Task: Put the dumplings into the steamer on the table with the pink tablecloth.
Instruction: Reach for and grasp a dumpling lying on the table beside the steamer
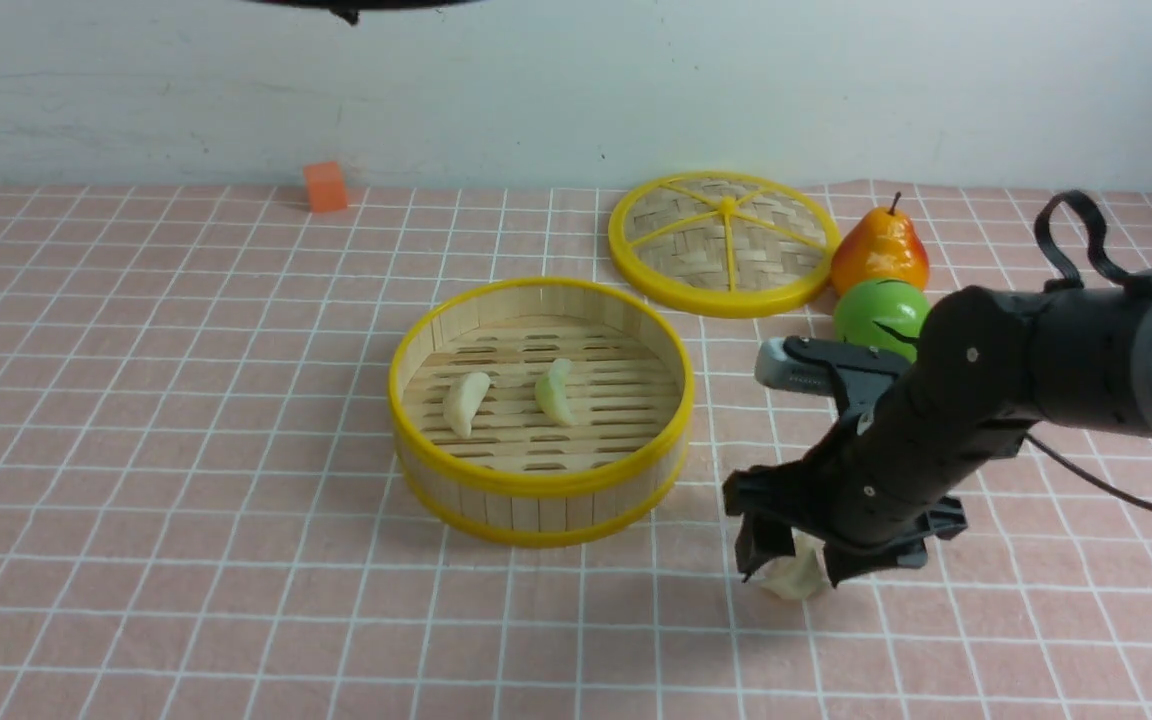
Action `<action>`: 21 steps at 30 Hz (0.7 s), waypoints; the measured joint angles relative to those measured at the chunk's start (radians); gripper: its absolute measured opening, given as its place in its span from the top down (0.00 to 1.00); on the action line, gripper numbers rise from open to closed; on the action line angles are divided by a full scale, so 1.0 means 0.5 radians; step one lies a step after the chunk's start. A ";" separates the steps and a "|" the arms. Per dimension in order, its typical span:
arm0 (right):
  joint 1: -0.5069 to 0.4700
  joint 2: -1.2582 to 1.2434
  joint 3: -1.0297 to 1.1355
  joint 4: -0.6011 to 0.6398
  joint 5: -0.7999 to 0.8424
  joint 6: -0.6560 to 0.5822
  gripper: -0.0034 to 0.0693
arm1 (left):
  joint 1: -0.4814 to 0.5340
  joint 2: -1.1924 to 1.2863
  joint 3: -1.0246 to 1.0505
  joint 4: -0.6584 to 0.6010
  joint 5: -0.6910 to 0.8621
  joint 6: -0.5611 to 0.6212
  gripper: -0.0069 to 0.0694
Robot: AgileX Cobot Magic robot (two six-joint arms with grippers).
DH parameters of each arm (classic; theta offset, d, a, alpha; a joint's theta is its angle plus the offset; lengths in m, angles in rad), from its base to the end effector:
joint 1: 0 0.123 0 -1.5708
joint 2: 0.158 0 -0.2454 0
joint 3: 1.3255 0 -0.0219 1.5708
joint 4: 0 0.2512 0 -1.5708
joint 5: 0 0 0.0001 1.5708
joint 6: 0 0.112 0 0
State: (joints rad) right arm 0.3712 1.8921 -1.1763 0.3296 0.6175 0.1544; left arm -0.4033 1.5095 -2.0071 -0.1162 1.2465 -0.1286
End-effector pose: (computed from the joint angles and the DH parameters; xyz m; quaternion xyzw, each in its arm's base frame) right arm 0.3343 0.1527 0.1074 0.0106 0.9804 0.1528 0.1240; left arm 0.2793 -0.1326 0.4559 0.1303 0.8874 -0.1708 0.4078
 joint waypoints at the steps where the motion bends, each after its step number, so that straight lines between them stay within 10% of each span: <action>1: 0.000 0.002 -0.007 0.003 0.017 -0.030 0.19 | 0.000 -0.048 0.047 0.000 0.000 0.000 0.93; 13: 0.000 0.008 -0.014 -0.110 0.121 -0.135 0.53 | 0.000 -0.737 0.926 0.029 0.000 0.000 0.93; 21: 0.000 0.008 -0.014 -0.226 0.126 -0.135 0.56 | 0.000 -1.030 1.437 0.030 0.000 0.000 0.93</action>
State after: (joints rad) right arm 0.3712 1.8960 -1.1831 0.2168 0.6803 0.0867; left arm -0.4033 0.9944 -1.2885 -0.1011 1.2465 -0.1287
